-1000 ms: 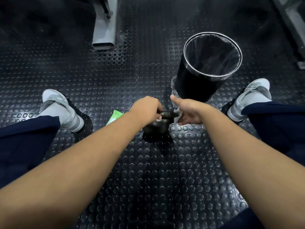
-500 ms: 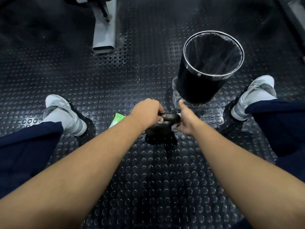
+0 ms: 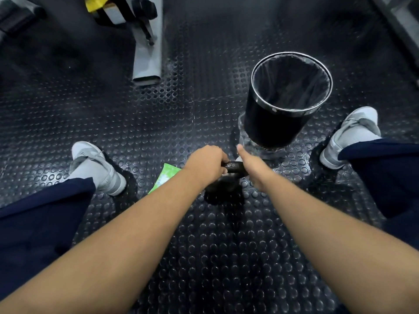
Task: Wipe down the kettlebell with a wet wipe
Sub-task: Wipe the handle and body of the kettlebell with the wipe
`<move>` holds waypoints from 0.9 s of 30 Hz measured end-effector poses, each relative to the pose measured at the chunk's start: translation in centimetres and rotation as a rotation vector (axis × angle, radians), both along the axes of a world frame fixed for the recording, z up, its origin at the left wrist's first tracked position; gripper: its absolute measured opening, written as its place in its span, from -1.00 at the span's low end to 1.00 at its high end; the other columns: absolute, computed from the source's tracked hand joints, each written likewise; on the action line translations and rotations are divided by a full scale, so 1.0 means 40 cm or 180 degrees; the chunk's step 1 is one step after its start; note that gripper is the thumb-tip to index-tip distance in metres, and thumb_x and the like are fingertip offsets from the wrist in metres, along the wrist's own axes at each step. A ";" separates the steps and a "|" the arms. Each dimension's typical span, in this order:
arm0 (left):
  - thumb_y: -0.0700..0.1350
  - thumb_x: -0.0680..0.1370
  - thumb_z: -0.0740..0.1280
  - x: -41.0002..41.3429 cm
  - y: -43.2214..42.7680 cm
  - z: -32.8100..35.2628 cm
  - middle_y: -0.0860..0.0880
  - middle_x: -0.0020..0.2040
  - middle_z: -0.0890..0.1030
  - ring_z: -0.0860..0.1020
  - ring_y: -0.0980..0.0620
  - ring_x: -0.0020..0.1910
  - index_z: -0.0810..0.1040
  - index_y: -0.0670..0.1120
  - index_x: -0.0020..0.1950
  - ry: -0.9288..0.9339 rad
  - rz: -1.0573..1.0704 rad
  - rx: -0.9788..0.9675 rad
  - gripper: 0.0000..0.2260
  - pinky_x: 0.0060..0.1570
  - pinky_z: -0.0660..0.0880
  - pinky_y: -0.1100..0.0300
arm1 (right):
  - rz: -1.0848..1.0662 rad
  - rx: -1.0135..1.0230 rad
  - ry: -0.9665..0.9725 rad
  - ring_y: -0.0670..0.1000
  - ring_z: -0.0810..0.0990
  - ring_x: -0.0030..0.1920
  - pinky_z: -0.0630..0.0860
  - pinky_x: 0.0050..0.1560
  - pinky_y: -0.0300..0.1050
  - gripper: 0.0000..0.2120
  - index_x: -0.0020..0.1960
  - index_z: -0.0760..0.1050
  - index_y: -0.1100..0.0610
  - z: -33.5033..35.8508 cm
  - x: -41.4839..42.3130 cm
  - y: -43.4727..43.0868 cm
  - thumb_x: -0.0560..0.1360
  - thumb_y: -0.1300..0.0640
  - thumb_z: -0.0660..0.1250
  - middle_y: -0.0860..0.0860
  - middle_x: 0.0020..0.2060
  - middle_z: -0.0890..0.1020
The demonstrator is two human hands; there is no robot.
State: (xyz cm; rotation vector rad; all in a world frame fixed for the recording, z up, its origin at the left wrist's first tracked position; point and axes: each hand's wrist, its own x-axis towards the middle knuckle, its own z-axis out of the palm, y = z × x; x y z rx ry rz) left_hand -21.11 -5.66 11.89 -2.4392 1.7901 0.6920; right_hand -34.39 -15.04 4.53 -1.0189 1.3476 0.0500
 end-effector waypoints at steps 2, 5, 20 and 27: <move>0.01 0.55 0.46 0.000 -0.002 0.001 0.03 0.15 0.67 0.62 -0.05 0.12 0.65 0.13 0.28 -0.0024 -0.0017 -0.0007 -0.71 0.10 0.55 0.08 | -0.0749 0.0554 -0.0537 0.20 0.70 0.16 0.67 -0.01 0.03 -0.09 0.43 0.49 0.15 -0.017 -0.024 0.039 0.42 -0.56 0.21 0.17 0.25 0.67; 0.01 0.57 0.45 0.000 -0.002 0.001 0.01 0.20 0.65 0.61 -0.07 0.16 0.63 0.11 0.32 -0.0062 -0.0037 0.0003 -0.68 0.15 0.54 0.05 | -0.1088 0.0783 -0.0939 0.12 0.77 0.01 0.65 -0.18 -0.07 -0.26 0.39 0.51 0.17 -0.022 -0.041 0.045 0.59 -0.43 0.13 0.16 0.11 0.74; 0.01 0.57 0.44 0.001 0.004 -0.001 0.00 0.11 0.62 0.61 -0.07 0.08 0.67 0.11 0.26 -0.0038 -0.0088 -0.0129 -0.74 -0.01 0.51 0.10 | 0.0668 -0.0312 0.0185 0.19 0.60 0.24 0.46 0.28 0.14 -0.14 0.17 0.51 0.04 0.016 0.006 -0.023 0.31 -0.68 0.14 0.13 0.33 0.62; 0.03 0.55 0.47 0.006 0.001 -0.008 0.02 0.22 0.64 0.60 -0.07 0.18 0.64 0.11 0.31 -0.0008 -0.0031 -0.0089 -0.68 0.14 0.55 0.05 | -0.0930 0.0761 -0.0997 0.20 0.73 0.12 0.63 0.21 0.19 -0.32 0.39 0.50 0.16 -0.040 -0.041 0.025 0.60 -0.38 0.17 0.17 0.14 0.73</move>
